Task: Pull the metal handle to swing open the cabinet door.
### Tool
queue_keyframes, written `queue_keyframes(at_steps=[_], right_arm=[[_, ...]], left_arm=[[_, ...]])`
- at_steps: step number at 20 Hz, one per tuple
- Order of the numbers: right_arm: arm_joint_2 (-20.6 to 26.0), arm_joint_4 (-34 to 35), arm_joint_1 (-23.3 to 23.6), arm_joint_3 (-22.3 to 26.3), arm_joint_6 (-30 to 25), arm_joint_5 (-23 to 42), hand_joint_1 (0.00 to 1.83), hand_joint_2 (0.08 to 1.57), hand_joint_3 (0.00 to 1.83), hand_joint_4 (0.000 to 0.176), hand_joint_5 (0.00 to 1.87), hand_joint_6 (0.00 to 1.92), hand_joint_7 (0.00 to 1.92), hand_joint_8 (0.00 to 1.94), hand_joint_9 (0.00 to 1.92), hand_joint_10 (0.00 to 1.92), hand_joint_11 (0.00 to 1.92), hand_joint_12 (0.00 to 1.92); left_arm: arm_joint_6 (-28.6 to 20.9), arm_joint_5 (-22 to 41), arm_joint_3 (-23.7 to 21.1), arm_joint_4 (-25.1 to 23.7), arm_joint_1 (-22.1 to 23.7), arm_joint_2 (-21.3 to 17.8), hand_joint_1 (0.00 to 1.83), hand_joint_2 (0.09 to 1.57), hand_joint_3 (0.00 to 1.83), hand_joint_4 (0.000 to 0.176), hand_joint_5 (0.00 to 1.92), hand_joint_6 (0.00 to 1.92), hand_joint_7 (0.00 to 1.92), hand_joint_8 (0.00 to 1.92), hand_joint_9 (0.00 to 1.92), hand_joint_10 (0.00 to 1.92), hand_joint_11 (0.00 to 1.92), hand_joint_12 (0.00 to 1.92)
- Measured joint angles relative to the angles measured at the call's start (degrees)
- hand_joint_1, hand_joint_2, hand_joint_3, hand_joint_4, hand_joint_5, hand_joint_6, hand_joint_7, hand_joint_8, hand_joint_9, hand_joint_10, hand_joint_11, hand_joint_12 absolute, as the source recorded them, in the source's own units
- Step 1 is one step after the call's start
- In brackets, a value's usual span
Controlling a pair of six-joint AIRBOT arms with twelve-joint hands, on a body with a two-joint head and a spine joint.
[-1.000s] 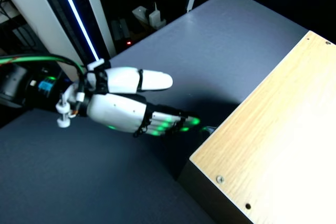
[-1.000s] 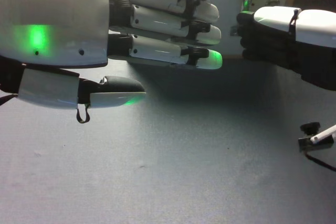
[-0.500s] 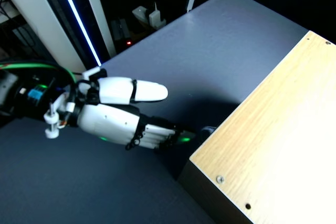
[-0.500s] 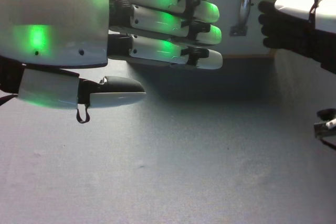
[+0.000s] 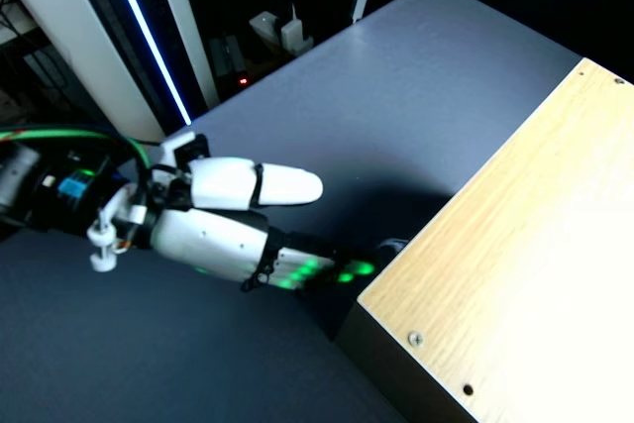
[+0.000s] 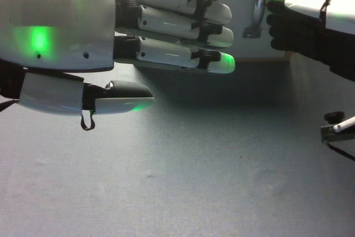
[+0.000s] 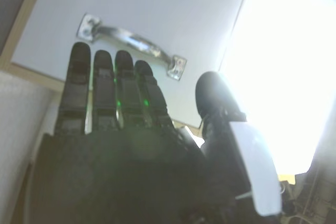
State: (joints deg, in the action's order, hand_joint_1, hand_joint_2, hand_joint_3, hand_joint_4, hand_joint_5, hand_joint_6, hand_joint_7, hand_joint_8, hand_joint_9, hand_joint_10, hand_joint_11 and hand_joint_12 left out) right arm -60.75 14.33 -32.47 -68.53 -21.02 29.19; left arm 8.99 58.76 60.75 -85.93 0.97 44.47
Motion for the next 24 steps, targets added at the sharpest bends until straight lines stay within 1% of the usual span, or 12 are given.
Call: queue_keyframes(at_steps=[5,7,15,19,20,24], right_arm=[[-0.9,0.4,0.0,-0.3,0.0,0.5,0.0,1.54,0.0,0.0,0.06,0.0,0.09,0.0,0.1,0.0,0.0,0.35],[-0.9,0.5,0.0,-0.1,0.0,0.5,0.0,1.56,0.01,0.0,0.07,0.0,0.1,0.0,0.11,0.0,0.0,0.37],[1.5,-0.9,-0.3,3.1,0.0,0.3,0.0,1.56,0.0,0.0,0.08,0.0,0.11,0.0,0.11,0.0,0.0,0.39],[2.1,-2.0,-0.7,4.3,-0.1,0.4,0.0,1.55,0.0,0.0,0.07,0.0,0.09,0.0,0.1,0.0,0.0,0.36],[2.1,-2.2,-1.0,4.4,-0.1,0.7,0.0,1.55,0.0,0.0,0.07,0.0,0.1,0.0,0.11,0.0,0.0,0.4],[2.3,-3.5,-1.4,5.2,-0.1,0.7,0.0,1.56,0.0,0.0,0.07,0.0,0.09,0.0,0.11,0.0,0.0,0.41]], left_arm=[[0.0,0.0,0.0,0.0,0.0,0.0,0.0,1.57,0.21,0.0,0.37,0.0,0.4,0.01,0.37,0.0,0.0,0.77],[0.0,0.0,0.0,0.0,0.0,0.0,0.0,1.57,0.21,0.0,0.37,0.0,0.41,0.01,0.38,0.01,0.0,0.78],[0.0,0.0,0.0,0.0,0.0,0.0,0.0,1.57,0.2,0.0,0.35,0.0,0.4,0.0,0.37,0.0,0.0,0.78],[0.0,0.0,0.0,0.0,0.0,0.0,0.0,1.57,0.19,0.0,0.36,0.0,0.4,0.0,0.38,0.0,0.0,0.79],[0.0,0.0,0.0,0.0,0.0,0.0,0.0,1.57,0.19,0.0,0.36,0.01,0.4,0.0,0.38,0.0,0.01,0.79],[0.0,0.0,0.0,0.0,0.0,0.0,0.0,1.57,0.2,0.0,0.35,0.0,0.4,0.0,0.37,0.0,0.0,0.79]])
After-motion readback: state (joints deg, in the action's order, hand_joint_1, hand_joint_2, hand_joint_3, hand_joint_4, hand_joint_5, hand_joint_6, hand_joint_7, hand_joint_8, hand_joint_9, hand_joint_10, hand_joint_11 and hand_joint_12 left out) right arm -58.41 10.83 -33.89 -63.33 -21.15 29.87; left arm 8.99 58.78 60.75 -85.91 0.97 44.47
